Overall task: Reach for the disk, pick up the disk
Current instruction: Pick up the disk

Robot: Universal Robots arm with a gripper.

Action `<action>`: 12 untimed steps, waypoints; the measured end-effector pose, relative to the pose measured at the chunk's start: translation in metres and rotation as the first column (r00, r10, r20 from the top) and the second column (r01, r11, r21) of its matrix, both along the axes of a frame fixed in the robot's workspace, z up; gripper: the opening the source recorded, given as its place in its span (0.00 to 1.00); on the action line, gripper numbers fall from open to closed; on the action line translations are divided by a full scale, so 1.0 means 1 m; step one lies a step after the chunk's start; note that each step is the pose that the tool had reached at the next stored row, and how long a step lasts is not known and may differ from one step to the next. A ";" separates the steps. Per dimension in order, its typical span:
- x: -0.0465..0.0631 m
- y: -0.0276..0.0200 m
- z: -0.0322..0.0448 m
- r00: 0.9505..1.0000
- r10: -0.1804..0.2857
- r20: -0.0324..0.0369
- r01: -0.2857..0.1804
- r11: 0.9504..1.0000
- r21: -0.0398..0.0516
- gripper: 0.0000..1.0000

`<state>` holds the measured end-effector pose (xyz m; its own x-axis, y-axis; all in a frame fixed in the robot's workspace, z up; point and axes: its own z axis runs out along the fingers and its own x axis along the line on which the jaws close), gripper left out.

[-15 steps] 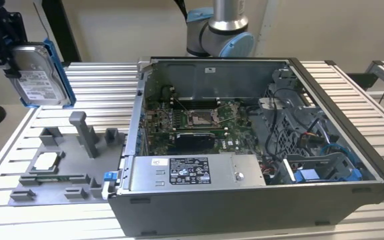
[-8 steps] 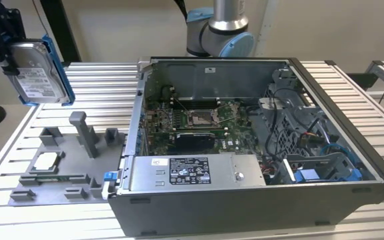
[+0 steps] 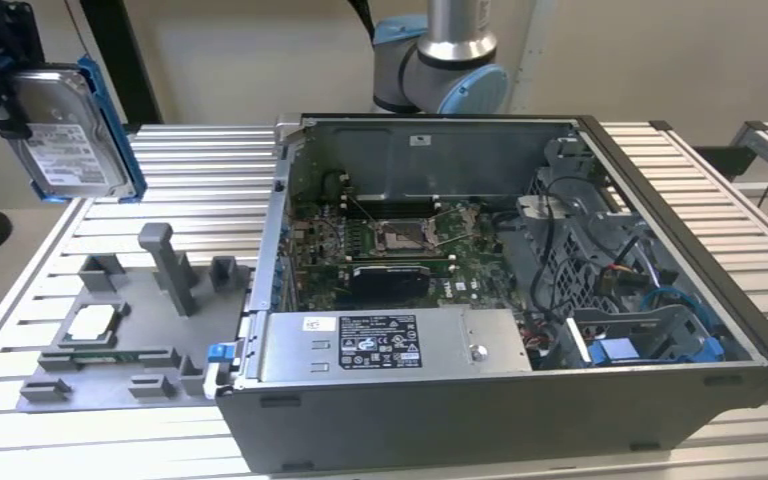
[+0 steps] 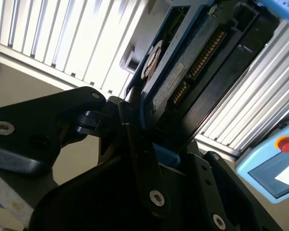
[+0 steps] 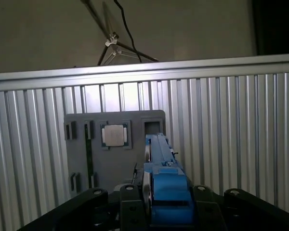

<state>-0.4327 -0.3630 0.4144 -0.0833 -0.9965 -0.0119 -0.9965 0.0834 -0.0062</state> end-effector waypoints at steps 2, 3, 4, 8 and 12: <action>0.000 0.0000 0.0051 1.000 0.000 0.000 0.000 1.000 0.000 0.00; 0.000 0.0000 0.0074 1.000 0.000 0.000 0.000 1.000 0.000 0.00; 0.000 0.0000 0.0097 1.000 0.000 0.000 0.000 1.000 0.000 0.00; 0.000 0.0000 0.0201 1.000 0.000 0.000 0.000 1.000 0.000 0.00; 0.000 0.0000 0.0361 1.000 0.000 0.000 0.000 1.000 0.000 0.00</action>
